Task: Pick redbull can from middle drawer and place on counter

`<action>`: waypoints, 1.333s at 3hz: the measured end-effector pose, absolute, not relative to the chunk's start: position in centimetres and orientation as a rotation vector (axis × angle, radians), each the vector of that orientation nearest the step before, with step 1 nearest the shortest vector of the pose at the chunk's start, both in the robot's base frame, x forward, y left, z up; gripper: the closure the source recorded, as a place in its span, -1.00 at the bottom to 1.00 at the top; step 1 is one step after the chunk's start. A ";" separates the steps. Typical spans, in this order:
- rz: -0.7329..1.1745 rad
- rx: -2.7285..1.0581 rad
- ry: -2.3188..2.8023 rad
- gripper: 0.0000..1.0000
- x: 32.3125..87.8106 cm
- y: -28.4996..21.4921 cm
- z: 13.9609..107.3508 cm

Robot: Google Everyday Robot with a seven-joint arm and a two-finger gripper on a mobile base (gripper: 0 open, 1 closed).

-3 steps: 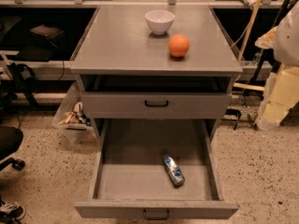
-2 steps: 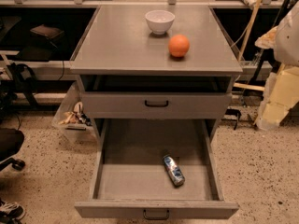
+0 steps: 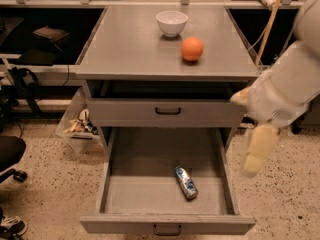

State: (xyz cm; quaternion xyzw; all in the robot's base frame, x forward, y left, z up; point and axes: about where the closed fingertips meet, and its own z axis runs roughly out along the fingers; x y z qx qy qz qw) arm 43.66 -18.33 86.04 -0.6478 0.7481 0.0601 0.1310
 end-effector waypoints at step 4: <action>0.961 -1.897 2.412 -1.00 40.1 -3.5 48.1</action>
Offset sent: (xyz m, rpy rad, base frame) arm -0.0503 0.1935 -0.4361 0.2204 0.7225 0.1395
